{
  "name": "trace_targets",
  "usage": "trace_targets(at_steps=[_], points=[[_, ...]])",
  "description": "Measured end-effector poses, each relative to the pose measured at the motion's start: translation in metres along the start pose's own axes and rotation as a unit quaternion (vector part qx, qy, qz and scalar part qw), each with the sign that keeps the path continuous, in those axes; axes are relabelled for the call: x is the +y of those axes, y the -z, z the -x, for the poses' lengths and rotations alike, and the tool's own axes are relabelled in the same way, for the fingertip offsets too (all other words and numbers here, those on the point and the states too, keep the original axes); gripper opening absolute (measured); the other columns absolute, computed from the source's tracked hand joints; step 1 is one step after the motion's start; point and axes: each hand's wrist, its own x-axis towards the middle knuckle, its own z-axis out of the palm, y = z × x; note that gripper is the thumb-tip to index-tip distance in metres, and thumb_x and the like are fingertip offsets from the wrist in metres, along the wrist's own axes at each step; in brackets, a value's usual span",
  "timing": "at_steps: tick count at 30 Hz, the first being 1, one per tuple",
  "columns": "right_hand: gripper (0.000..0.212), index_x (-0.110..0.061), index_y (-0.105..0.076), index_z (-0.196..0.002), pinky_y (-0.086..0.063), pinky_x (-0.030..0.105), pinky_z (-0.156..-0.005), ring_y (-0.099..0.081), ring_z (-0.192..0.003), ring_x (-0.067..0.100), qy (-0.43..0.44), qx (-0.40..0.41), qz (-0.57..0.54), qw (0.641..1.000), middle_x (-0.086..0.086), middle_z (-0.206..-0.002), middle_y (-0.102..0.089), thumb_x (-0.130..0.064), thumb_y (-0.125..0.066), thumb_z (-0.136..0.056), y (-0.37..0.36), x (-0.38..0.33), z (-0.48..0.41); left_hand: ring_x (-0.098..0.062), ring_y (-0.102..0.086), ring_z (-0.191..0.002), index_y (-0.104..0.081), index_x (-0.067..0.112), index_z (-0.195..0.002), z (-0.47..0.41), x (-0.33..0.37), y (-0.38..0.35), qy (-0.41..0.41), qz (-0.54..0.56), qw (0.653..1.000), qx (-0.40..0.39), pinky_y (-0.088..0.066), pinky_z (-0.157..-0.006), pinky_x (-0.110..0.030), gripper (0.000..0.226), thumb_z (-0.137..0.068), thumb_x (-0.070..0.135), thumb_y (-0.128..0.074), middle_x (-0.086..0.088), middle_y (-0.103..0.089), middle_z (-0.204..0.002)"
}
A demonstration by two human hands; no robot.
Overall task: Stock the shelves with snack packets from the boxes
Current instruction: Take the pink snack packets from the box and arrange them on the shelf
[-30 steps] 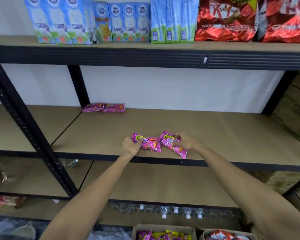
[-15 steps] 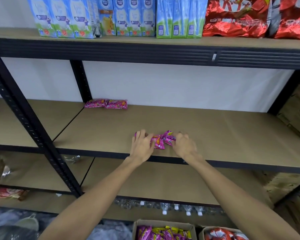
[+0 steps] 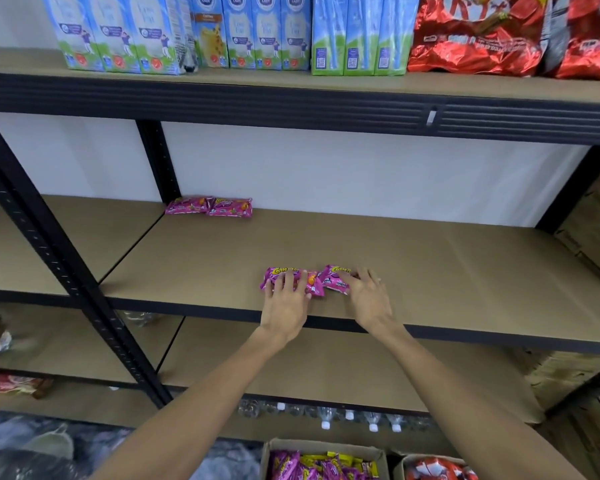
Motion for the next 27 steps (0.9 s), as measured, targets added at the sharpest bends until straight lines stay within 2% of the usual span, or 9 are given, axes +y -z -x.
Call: trace_targets(at_steps=[3,5,7,10,13,15,18,21,27], points=[[0.065,-0.029,-0.051,-0.143,-0.04,0.04,-0.104,-0.047,-0.122,0.028,0.012,0.009,-0.042,0.999,0.002,-0.135,-0.052,0.006,-0.056,-0.088,0.005,0.01,-0.004,-0.031,-0.054,-0.118,-0.046,0.017,-0.143,0.003,0.001,0.01,0.016,0.003,1.0,0.004,-0.047,-0.094,-0.049,0.051,-0.095,0.032,-0.055,-0.011,-0.058,-0.127],[0.063,-0.027,-0.054,-0.141,-0.04,0.04,-0.103,-0.045,-0.124,0.028,-0.003,0.02,-0.044,0.999,0.002,-0.135,-0.052,0.005,-0.055,-0.086,0.008,0.009,-0.004,-0.03,-0.056,-0.108,-0.057,0.02,-0.13,0.005,0.004,0.01,0.02,-0.002,1.0,0.011,-0.048,-0.081,-0.047,0.042,-0.09,0.032,-0.059,-0.009,-0.06,-0.118],[0.058,-0.028,-0.055,-0.139,-0.038,0.041,-0.106,-0.045,-0.125,0.028,-0.012,0.019,-0.038,0.999,0.003,-0.132,-0.052,0.0,-0.056,-0.088,0.005,0.002,-0.002,-0.031,-0.058,-0.104,-0.063,0.021,-0.122,0.005,0.007,0.008,0.032,-0.001,0.999,0.008,-0.049,-0.077,-0.047,0.035,-0.09,0.035,-0.061,-0.01,-0.06,-0.115],[0.051,-0.029,-0.055,-0.14,-0.036,0.045,-0.11,-0.043,-0.129,0.033,-0.011,0.009,-0.018,1.0,0.008,-0.134,-0.052,-0.01,-0.057,-0.092,-0.005,-0.007,-0.005,-0.035,-0.055,-0.119,-0.056,0.02,-0.135,-0.003,0.006,0.002,0.039,0.01,0.999,-0.017,-0.048,-0.088,-0.053,0.043,-0.097,0.039,-0.054,-0.014,-0.056,-0.132],[0.047,-0.028,-0.058,-0.138,-0.037,0.048,-0.11,-0.044,-0.129,0.035,-0.009,0.022,-0.025,0.999,0.011,-0.134,-0.053,-0.014,-0.06,-0.093,-0.013,-0.008,-0.018,-0.032,-0.026,-0.146,-0.027,0.026,-0.155,-0.019,0.0,-0.002,0.053,0.038,0.996,-0.063,-0.03,-0.112,-0.055,0.053,-0.106,0.042,-0.032,-0.011,-0.027,-0.159],[0.045,-0.026,-0.057,-0.139,-0.041,0.049,-0.108,-0.044,-0.129,0.036,-0.005,0.024,-0.03,0.999,0.013,-0.135,-0.053,-0.016,-0.058,-0.096,-0.018,-0.011,-0.03,-0.029,-0.012,-0.151,-0.015,0.028,-0.158,-0.034,-0.006,-0.002,0.062,0.06,0.993,-0.082,-0.02,-0.117,-0.053,0.054,-0.107,0.044,-0.024,-0.007,-0.014,-0.164],[0.045,-0.024,-0.055,-0.142,-0.041,0.052,-0.109,-0.04,-0.133,0.038,-0.001,0.021,-0.041,0.999,0.014,-0.14,-0.048,-0.017,-0.056,-0.098,-0.026,-0.016,-0.057,-0.028,-0.007,-0.152,-0.014,0.029,-0.158,-0.064,-0.018,-0.005,0.075,0.085,0.989,-0.091,-0.014,-0.119,-0.054,0.054,-0.107,0.044,-0.021,-0.007,-0.011,-0.165],[0.048,-0.026,-0.044,-0.149,-0.031,0.049,-0.115,-0.03,-0.139,0.037,-0.004,-0.007,-0.044,0.999,0.012,-0.15,-0.038,-0.021,-0.047,-0.101,-0.033,-0.02,-0.092,-0.026,-0.004,-0.153,-0.015,0.032,-0.158,-0.096,-0.033,-0.013,0.089,0.112,0.984,-0.103,-0.01,-0.12,-0.053,0.053,-0.107,0.044,-0.022,-0.004,-0.008,-0.166],[0.065,-0.027,-0.03,-0.156,-0.025,0.043,-0.117,-0.021,-0.143,0.035,0.0,-0.027,-0.035,0.999,0.011,-0.157,-0.025,-0.017,-0.049,-0.095,-0.041,-0.026,-0.158,-0.024,-0.008,-0.153,-0.023,0.032,-0.156,-0.164,-0.065,-0.031,0.097,0.147,0.981,-0.087,-0.017,-0.118,-0.051,0.05,-0.107,0.041,-0.027,-0.002,-0.011,-0.165]])
